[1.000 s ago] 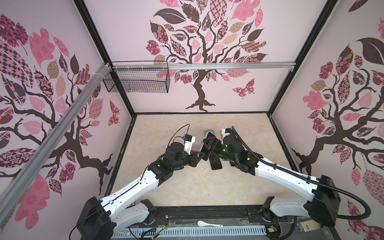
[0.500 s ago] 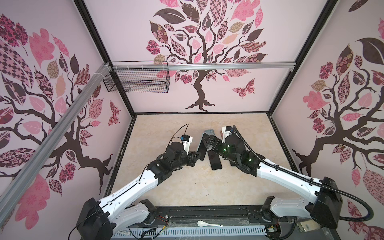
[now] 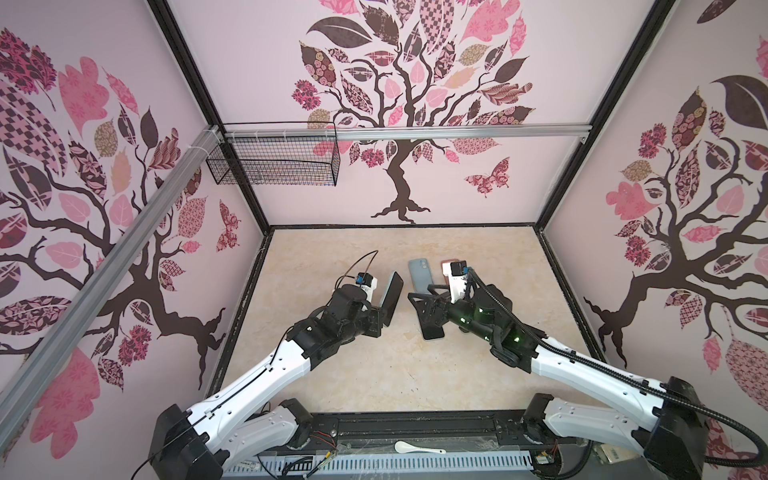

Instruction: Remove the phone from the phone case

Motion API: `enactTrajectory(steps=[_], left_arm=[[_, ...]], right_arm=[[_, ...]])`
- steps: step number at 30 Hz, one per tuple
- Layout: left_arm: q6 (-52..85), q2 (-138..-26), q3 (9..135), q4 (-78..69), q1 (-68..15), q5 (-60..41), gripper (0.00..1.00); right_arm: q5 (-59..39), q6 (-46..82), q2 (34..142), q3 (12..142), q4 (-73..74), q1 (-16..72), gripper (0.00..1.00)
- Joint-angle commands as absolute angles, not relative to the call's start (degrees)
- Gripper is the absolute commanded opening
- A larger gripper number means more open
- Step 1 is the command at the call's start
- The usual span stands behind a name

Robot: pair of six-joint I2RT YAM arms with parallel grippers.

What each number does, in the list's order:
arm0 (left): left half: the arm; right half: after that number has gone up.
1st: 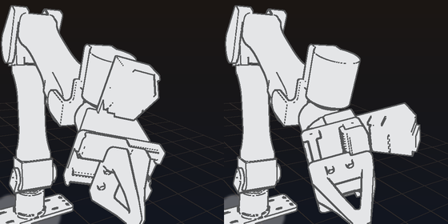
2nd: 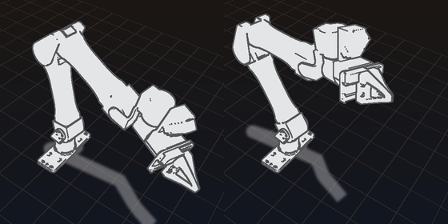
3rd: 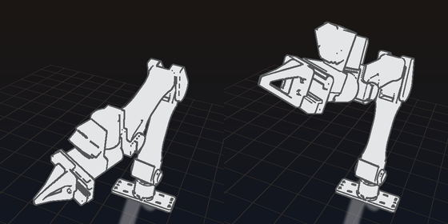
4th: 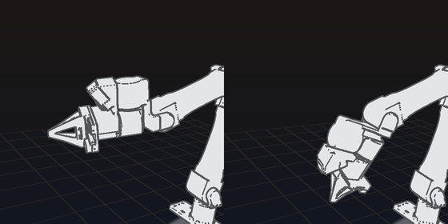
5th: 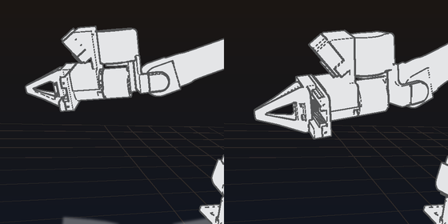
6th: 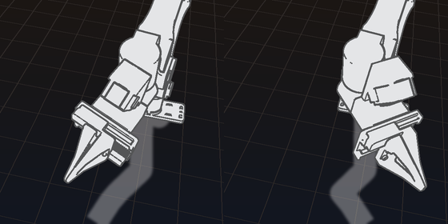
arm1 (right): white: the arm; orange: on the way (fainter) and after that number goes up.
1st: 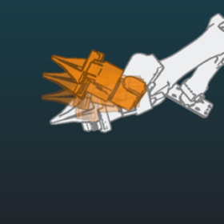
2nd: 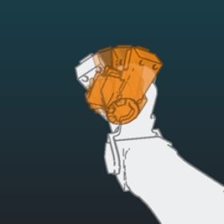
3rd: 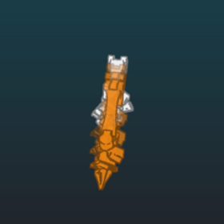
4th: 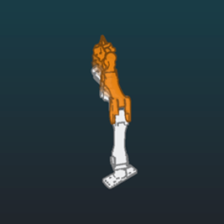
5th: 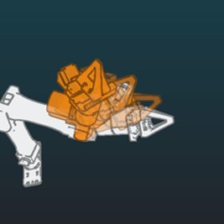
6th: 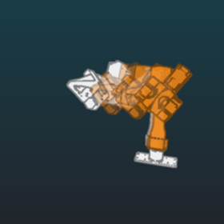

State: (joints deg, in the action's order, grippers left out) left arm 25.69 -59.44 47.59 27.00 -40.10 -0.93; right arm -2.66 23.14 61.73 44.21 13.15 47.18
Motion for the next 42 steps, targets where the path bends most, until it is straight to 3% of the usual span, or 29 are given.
enactTrajectory(steps=[1, 5, 9, 12, 16, 23, 28, 32, 37, 42], left_arm=[[23.39, -57.03, 52.09, 28.38, -38.27, 0.38, 0.00], [21.85, -55.40, 52.89, 30.43, -34.02, -5.51, 0.00], [18.01, -55.02, 52.88, 31.69, -31.35, -10.10, 0.00], [16.33, -55.35, 54.37, 35.33, -31.22, -9.31, 0.00], [13.92, -55.19, 55.96, 38.68, -31.24, -10.74, 0.00], [1.93, -54.01, 57.90, 46.10, -31.22, -19.62, 0.00], [-4.25, -52.08, 58.13, 47.97, -31.24, -22.79, 0.00], [-8.39, -52.78, 58.37, 48.03, -31.29, -28.16, 0.00], [-15.29, -56.54, 60.20, 49.20, -31.17, -38.14, 0.00], [-18.72, -55.16, 58.73, 45.53, -31.16, -40.50, 0.00]], right_arm=[[-3.94, 9.95, 59.66, 47.71, 4.13, 47.32, 0.90], [-4.60, 2.45, 58.84, 48.82, -0.11, 47.03, 0.82], [-7.70, 1.21, 60.79, 51.85, -4.82, 43.02, 0.68], [-10.54, 1.60, 60.82, 50.59, -3.11, 38.40, 0.66], [-13.00, -7.84, 61.13, 48.22, -0.91, 37.42, 0.61], [-19.99, -19.71, 64.77, 55.55, -14.75, 37.31, 0.59], [-21.67, -25.43, 61.85, 54.59, -17.74, 37.27, 0.47], [-22.75, -28.64, 60.53, 54.18, -20.25, 37.30, 0.47], [-26.74, -37.50, 64.52, 59.20, -33.85, 37.27, 0.49], [-33.42, -43.84, 67.24, 62.13, -42.88, 37.14, 0.52]])
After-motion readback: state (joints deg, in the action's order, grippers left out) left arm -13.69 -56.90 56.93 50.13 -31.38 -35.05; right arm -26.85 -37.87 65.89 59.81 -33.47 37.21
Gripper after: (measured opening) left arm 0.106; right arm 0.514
